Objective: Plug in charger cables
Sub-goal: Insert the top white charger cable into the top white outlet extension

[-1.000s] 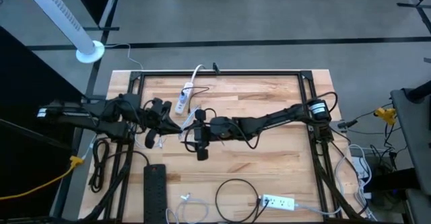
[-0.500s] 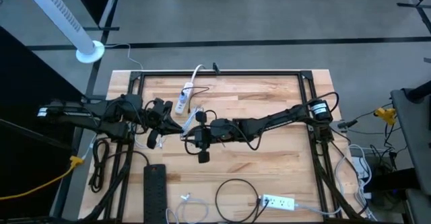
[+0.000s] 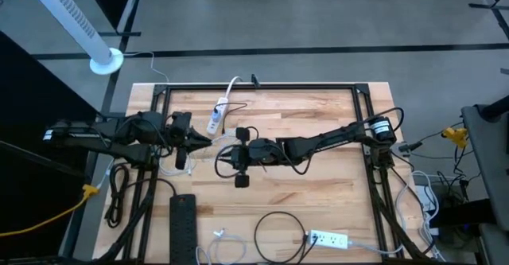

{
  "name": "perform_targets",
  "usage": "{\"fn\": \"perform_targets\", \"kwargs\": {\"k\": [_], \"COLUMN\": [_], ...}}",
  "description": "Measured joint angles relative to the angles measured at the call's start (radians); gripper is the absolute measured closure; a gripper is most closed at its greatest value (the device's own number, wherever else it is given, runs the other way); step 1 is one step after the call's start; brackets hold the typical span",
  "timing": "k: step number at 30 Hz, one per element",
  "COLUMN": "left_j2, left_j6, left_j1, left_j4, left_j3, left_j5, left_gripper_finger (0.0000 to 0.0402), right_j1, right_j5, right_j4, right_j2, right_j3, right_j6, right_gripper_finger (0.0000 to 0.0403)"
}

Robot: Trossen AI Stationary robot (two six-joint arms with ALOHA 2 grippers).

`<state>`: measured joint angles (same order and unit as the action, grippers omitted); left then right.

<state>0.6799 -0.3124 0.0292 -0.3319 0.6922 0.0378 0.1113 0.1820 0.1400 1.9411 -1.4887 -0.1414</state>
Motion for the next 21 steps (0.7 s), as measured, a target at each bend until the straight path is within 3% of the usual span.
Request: {"fn": "perform_targets", "kwargs": {"k": [9,15,21], "left_j2": [0.043,0.043,0.023], "left_j6": [-0.050,-0.033,0.084], "left_j1": [0.000,0.000,0.000], "left_j4": [-0.140,-0.114,-0.114], "left_j3": [-0.002,-0.026,-0.074], "left_j5": [0.181,0.189,0.181], "left_gripper_finger": [0.0377,0.0377,0.0377], "right_j1": [-0.004,-0.002,-0.008], "right_j5": [-0.006,-0.006,0.054], "right_j4": [-0.011,-0.060,-0.303], "right_j2": [-0.006,-0.059,-0.168], "right_j3": [0.000,0.000,0.000], "right_j6": [0.071,0.029,-0.066], "right_gripper_finger": [0.0387,0.0387,0.0387]}}
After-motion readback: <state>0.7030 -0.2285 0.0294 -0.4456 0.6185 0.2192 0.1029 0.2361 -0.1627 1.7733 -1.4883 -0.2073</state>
